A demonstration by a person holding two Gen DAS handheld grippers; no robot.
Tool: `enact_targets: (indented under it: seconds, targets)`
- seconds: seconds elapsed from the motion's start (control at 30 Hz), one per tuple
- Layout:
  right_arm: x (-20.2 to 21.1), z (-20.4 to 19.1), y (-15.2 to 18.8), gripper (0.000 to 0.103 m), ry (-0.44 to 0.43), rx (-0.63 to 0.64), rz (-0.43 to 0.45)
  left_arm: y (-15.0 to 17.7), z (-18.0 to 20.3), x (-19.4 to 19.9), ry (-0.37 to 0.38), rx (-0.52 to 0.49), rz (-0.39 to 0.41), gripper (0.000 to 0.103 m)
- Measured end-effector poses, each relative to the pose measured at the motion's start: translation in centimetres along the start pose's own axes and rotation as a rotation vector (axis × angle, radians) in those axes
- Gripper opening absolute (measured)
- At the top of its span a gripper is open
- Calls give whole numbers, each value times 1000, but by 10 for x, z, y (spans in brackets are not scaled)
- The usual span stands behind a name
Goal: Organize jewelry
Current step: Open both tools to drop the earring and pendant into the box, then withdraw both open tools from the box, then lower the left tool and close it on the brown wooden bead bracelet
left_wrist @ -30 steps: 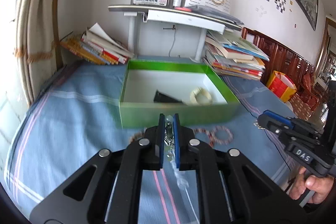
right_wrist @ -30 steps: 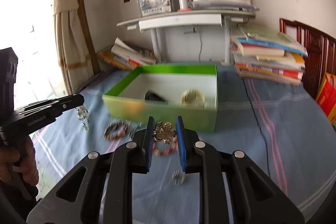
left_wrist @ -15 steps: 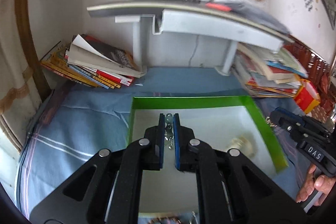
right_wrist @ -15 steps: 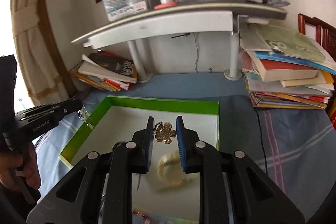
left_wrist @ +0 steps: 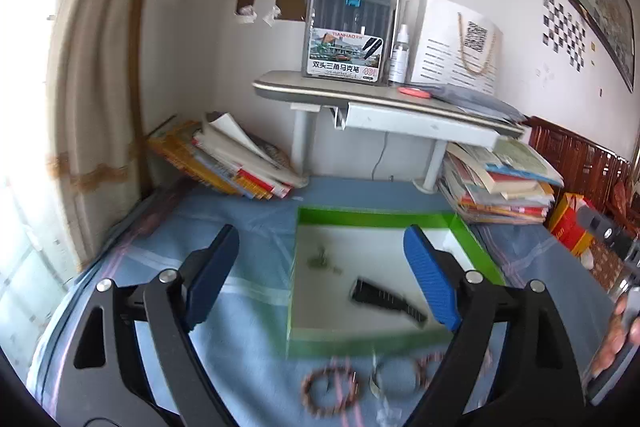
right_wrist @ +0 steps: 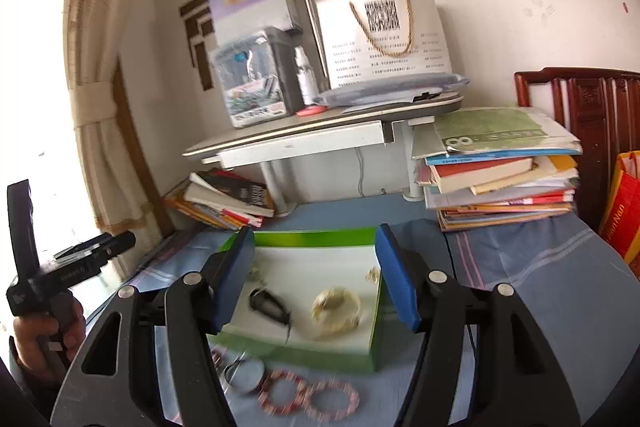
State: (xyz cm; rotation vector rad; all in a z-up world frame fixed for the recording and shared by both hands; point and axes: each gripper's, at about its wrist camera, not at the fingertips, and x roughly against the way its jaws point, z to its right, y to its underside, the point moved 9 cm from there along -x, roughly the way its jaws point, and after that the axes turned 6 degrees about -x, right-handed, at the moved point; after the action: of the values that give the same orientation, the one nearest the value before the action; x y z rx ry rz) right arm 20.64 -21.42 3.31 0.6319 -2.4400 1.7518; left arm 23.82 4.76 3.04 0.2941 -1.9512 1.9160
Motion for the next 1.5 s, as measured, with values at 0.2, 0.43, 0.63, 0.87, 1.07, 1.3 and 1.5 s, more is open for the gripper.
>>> enact_targets:
  seconds: [0.2, 0.43, 0.63, 0.87, 1.07, 1.3, 1.5]
  targets:
    - [51, -21, 43, 63, 4, 38, -20, 58, 1, 53, -27, -19, -34, 84]
    - [79, -29, 91, 63, 25, 52, -62, 116, 16, 81, -2, -38, -94, 84]
    - [87, -25, 128, 63, 46, 38, -123, 139, 25, 91, 17, -33, -121, 84]
    - [95, -26, 149, 63, 47, 40, -155, 151, 36, 95, 22, -54, -145, 84]
    - [96, -27, 150, 64, 45, 42, -157, 152, 38, 97, 30, -61, -148, 84]
    - [91, -28, 153, 64, 42, 41, -172, 155, 38, 89, 34, -64, -166, 84]
    - [85, -25, 158, 64, 41, 37, -191, 156, 38, 75, 43, -65, -186, 84]
